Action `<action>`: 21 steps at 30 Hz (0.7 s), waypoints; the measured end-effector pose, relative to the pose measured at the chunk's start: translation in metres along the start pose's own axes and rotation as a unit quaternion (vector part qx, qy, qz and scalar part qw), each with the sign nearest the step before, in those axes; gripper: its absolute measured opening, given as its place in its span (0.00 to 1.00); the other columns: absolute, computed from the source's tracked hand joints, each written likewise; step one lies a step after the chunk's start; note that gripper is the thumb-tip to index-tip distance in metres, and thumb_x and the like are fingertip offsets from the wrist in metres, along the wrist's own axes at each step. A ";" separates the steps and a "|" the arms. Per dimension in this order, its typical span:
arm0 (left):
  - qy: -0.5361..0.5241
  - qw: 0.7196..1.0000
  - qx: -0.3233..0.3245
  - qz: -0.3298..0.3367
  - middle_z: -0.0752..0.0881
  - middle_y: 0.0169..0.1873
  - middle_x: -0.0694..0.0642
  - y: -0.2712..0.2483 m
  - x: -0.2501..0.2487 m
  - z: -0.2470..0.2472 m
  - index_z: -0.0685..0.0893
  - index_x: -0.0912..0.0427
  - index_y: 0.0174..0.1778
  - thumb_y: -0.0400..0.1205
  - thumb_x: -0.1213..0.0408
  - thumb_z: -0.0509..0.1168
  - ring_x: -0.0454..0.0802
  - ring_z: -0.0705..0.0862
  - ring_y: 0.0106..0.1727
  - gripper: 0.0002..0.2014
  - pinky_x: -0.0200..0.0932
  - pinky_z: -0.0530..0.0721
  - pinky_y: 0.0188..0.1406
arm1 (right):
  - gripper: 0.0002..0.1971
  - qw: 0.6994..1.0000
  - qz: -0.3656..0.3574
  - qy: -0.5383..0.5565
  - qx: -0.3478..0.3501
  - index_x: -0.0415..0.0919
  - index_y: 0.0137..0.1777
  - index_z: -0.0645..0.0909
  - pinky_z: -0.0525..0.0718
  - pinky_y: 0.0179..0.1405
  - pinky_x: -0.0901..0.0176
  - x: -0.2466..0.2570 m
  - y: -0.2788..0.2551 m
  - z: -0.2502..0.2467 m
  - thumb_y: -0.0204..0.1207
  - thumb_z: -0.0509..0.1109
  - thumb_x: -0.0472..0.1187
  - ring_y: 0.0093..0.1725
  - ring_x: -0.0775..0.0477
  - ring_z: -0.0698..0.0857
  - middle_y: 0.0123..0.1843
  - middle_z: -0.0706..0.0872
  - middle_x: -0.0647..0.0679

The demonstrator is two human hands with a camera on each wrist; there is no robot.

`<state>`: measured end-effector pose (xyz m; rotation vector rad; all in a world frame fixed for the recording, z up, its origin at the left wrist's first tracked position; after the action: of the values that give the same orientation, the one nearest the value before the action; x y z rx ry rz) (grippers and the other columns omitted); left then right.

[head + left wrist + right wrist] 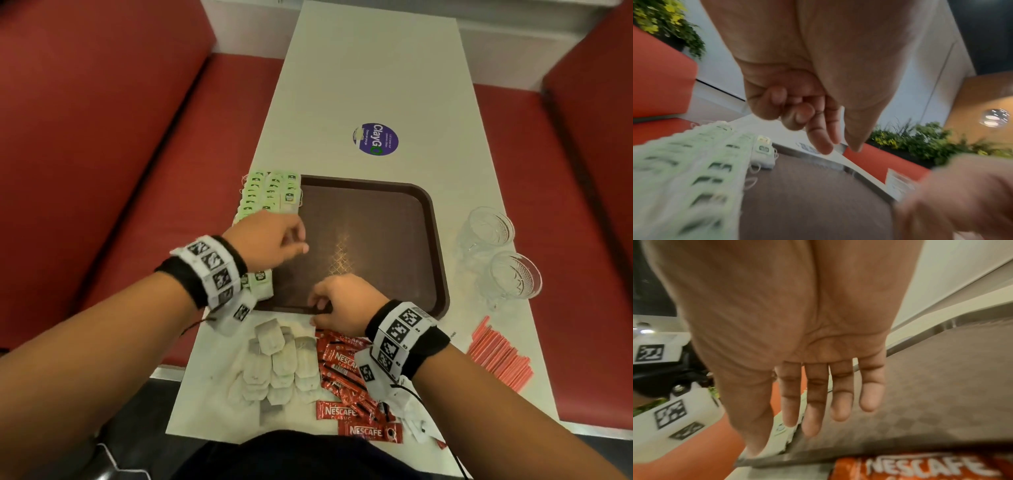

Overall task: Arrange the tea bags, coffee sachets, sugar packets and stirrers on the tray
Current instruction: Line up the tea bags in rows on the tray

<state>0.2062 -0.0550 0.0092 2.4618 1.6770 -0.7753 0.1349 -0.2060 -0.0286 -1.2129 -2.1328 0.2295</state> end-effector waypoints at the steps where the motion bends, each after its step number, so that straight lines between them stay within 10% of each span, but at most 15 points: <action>1: 0.020 0.999 0.029 0.009 0.86 0.39 0.42 -0.016 0.000 0.008 0.81 0.43 0.49 0.82 0.46 0.68 0.39 0.82 0.37 0.07 0.39 0.75 0.36 | 0.14 1.000 -0.017 -0.005 0.000 0.51 0.58 0.86 0.84 0.53 0.54 0.008 0.000 0.003 0.75 0.76 0.52 0.50 0.51 0.85 0.52 0.88 0.55; 9: 0.151 0.976 0.149 0.049 0.84 0.51 0.45 -0.098 0.010 0.079 0.80 0.46 0.55 0.80 0.42 0.65 0.48 0.83 0.52 0.14 0.45 0.80 0.47 | 0.14 0.994 -0.061 -0.038 0.076 0.52 0.54 0.89 0.83 0.52 0.54 0.036 -0.006 0.039 0.70 0.79 0.54 0.51 0.50 0.85 0.52 0.88 0.55; 21: 0.129 0.987 0.095 0.017 0.86 0.49 0.47 -0.116 0.025 0.090 0.80 0.48 0.53 0.83 0.48 0.62 0.51 0.85 0.51 0.10 0.49 0.83 0.48 | 0.11 0.985 -0.107 -0.131 0.043 0.52 0.56 0.87 0.79 0.58 0.48 0.053 -0.003 0.059 0.76 0.73 0.50 0.60 0.45 0.78 0.52 0.84 0.52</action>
<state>0.0774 -0.0157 -0.0546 2.8202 1.7068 -0.6664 0.0775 -0.1551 -0.0475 -0.9368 -2.4317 0.4003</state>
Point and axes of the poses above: each hand's wrist, its own y-axis towards the middle knuckle, its own z-axis out of the palm, x = y × z, the point moved 5 cm from there along y, towards the middle knuckle
